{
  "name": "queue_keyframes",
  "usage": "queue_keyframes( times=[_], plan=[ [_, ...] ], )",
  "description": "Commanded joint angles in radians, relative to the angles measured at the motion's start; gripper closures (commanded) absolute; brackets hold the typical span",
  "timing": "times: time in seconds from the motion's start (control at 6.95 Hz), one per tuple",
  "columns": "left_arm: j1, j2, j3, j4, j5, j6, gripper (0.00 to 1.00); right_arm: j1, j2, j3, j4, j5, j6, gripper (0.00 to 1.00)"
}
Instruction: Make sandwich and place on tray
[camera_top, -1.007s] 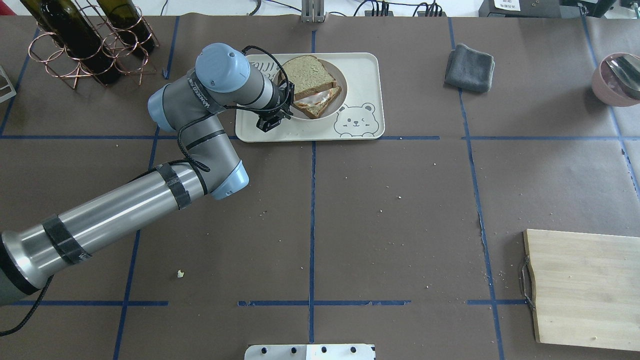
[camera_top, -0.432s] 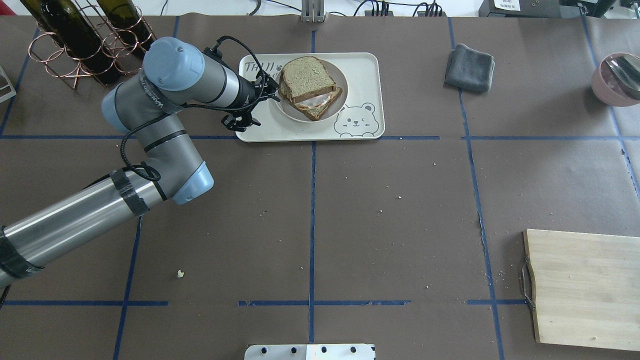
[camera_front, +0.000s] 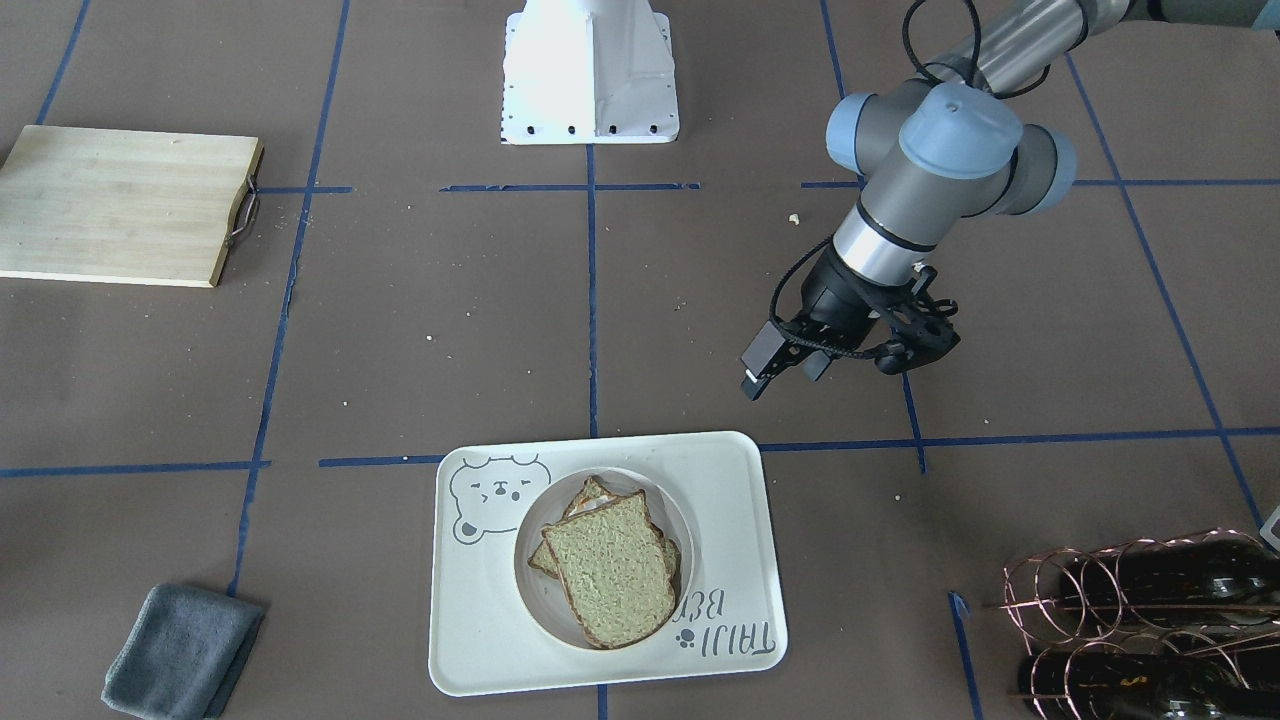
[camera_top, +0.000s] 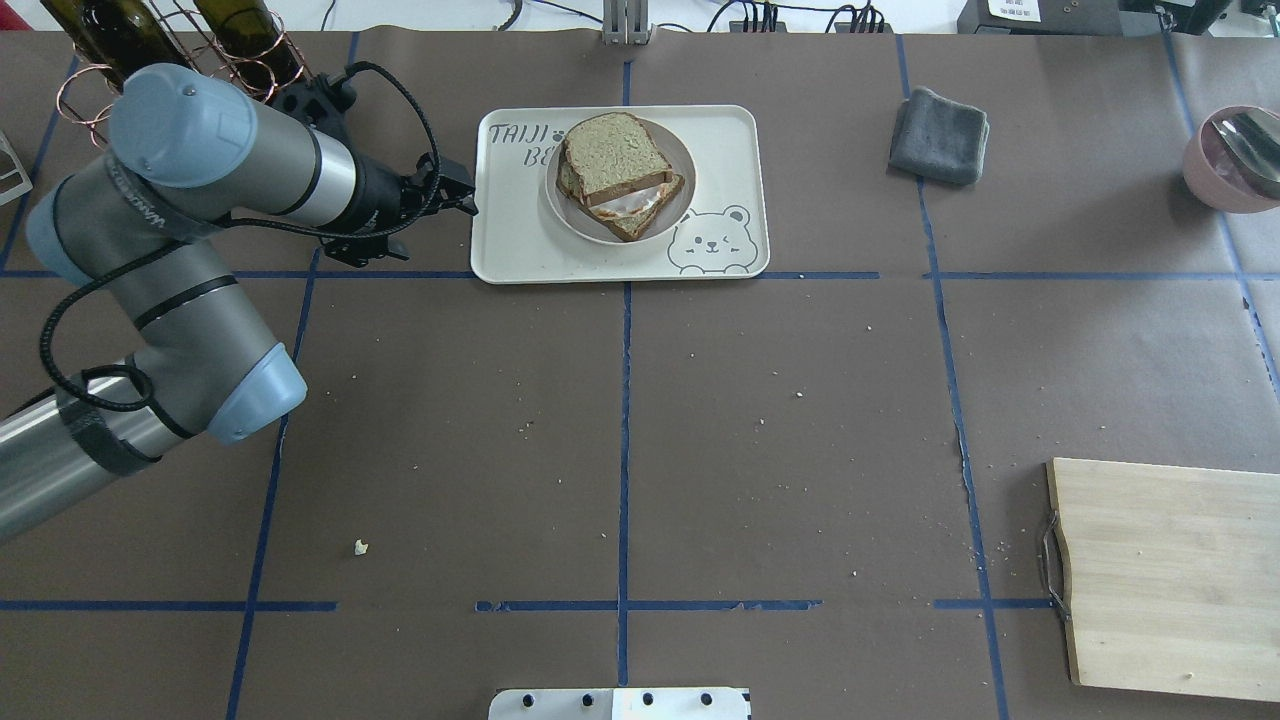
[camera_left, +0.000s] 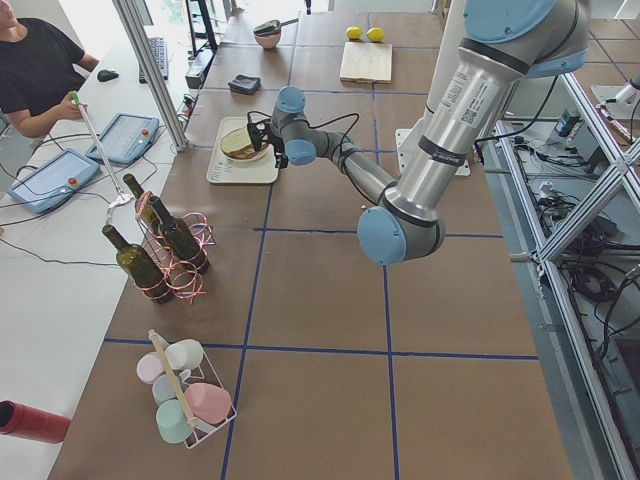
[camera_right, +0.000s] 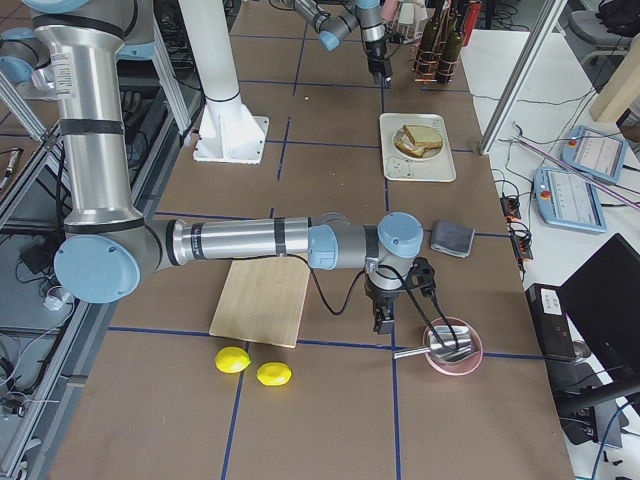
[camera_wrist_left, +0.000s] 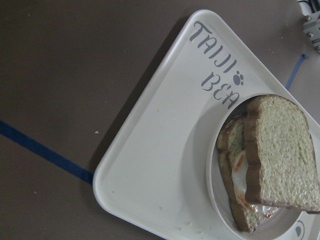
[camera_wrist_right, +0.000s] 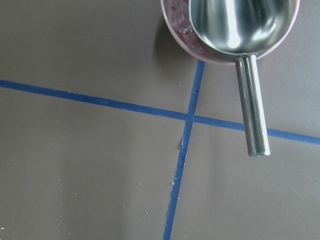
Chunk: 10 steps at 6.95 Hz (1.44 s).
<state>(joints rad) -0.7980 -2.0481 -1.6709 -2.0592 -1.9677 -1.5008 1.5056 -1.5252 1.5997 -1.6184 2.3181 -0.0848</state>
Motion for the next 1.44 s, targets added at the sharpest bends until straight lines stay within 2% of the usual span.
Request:
queue_keyframes(
  times=[0.0, 0.43, 0.58, 0.86, 1.01, 1.15, 1.29],
  plan=[
    [-0.033, 0.1, -0.125, 0.19, 0.0, 0.326, 0.0, 0.077, -0.074, 0.0, 0.002, 0.068, -0.001, 0.0],
    [-0.162, 0.268, -0.168, 0.199, -0.022, 0.74, 0.0, 0.12, -0.089, 0.008, 0.023, 0.069, 0.031, 0.0],
    [-0.241, 0.317, -0.164, 0.199, -0.113, 0.895, 0.0, 0.12, -0.086, -0.001, 0.082, 0.067, 0.083, 0.0],
    [-0.414, 0.422, -0.152, 0.2, -0.155, 1.182, 0.0, 0.12, -0.09, 0.003, 0.132, 0.069, 0.154, 0.0],
    [-0.526, 0.445, -0.135, 0.256, -0.158, 1.387, 0.0, 0.12, -0.092, 0.009, 0.132, 0.07, 0.154, 0.0],
    [-0.62, 0.431, -0.127, 0.377, -0.189, 1.538, 0.0, 0.12, -0.092, 0.008, 0.132, 0.07, 0.154, 0.0],
    [-0.682, 0.449, -0.125, 0.384, -0.244, 1.569, 0.0, 0.12, -0.092, 0.009, 0.133, 0.07, 0.154, 0.0]
  ],
)
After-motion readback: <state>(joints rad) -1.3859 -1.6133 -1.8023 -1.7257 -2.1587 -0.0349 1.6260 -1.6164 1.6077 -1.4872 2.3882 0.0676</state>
